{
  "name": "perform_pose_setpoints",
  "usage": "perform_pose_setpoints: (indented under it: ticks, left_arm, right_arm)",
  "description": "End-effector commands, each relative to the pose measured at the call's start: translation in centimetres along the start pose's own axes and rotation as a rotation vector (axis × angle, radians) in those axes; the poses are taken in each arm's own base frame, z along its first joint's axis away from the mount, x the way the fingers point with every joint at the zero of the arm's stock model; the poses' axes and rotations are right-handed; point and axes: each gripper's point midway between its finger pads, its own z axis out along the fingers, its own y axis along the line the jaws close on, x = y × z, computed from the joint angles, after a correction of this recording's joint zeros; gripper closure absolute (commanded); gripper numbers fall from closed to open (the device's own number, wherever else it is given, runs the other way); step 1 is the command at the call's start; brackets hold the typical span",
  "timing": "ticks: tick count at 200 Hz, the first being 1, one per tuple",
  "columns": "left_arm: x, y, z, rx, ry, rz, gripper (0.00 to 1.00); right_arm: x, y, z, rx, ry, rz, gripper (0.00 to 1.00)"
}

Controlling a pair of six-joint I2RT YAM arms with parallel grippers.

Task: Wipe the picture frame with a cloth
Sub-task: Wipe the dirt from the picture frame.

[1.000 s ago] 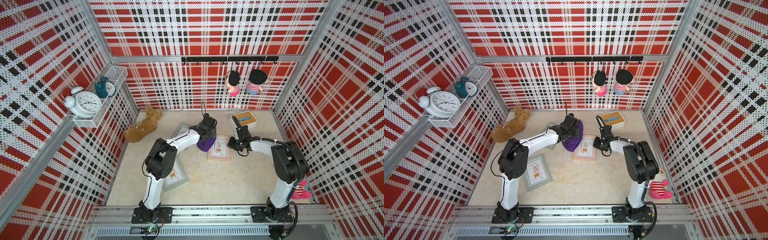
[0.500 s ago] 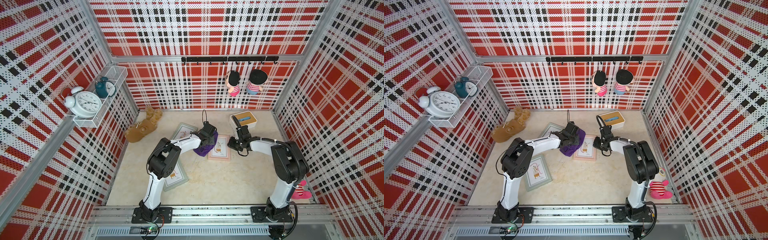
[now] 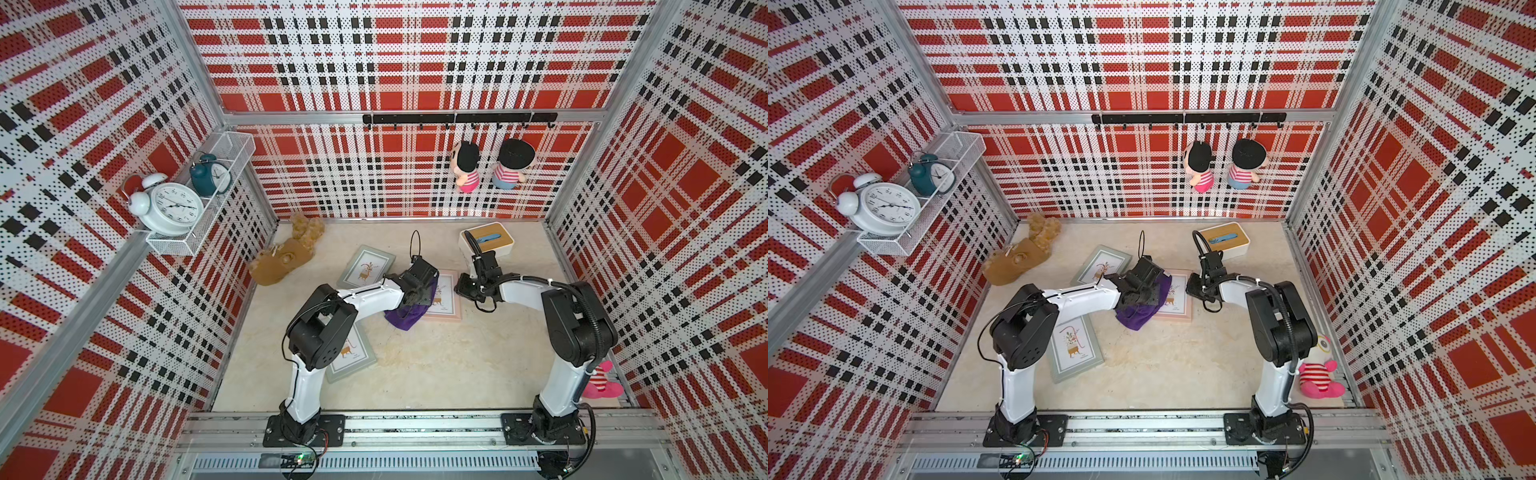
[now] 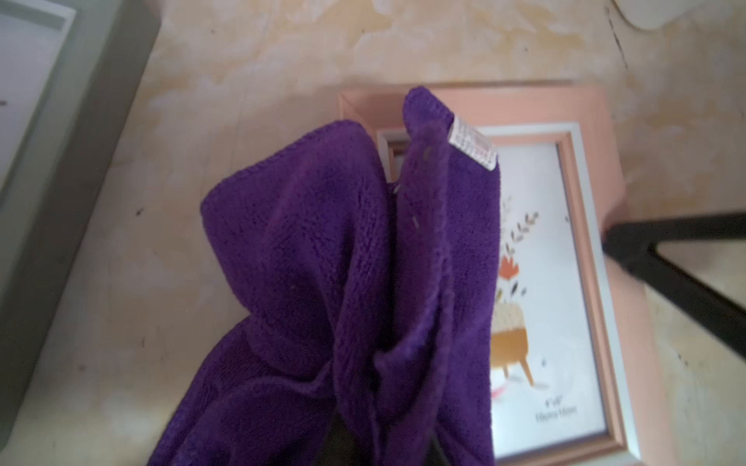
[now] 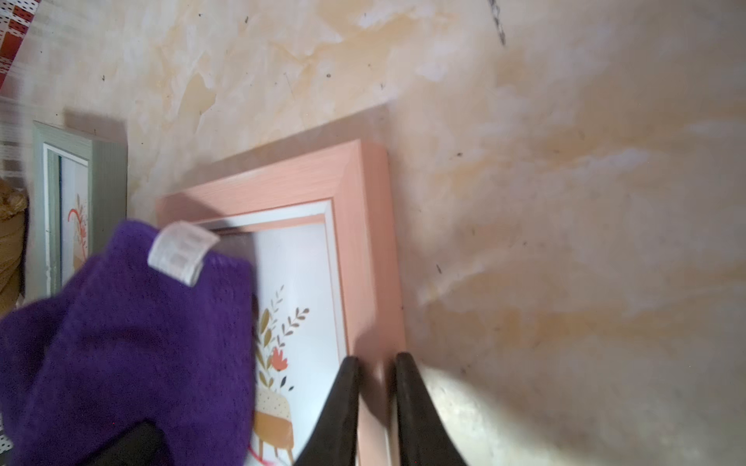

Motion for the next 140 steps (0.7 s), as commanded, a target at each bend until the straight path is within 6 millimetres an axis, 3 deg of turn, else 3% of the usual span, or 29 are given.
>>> perform_pose_setpoints:
  ticks: [1, 22, 36, 55, 109, 125, 140]
  left_arm:
    - [-2.4, 1.2, 3.4, 0.007, 0.003, -0.037, 1.00]
    - [-4.6, 0.8, 5.5, 0.022, -0.016, -0.043, 1.00]
    - [-4.4, 0.9, 5.9, -0.014, -0.003, -0.007, 1.00]
    - [-1.6, 1.2, 5.2, -0.050, 0.040, 0.039, 1.00]
    - [8.2, 1.1, -0.9, -0.073, 0.137, 0.112, 1.00]
    - [9.3, 1.4, -2.1, -0.071, 0.154, 0.102, 1.00]
    - [8.4, 1.4, -3.3, -0.060, 0.130, 0.083, 1.00]
  right_arm:
    - [3.9, -4.4, 2.0, 0.144, 0.117, 0.033, 0.81]
    - [3.9, -4.5, 2.0, 0.147, 0.118, 0.032, 0.81]
    - [3.9, -4.5, 2.0, 0.146, 0.118, 0.034, 0.81]
    - [3.9, -4.5, 2.0, 0.147, 0.117, 0.030, 0.81]
    - [3.8, -4.2, 2.0, 0.131, 0.112, 0.033, 0.81]
    - [3.6, -4.0, 1.9, 0.127, 0.107, 0.031, 0.81]
    - [3.4, -3.8, 1.6, 0.119, 0.101, 0.025, 0.80]
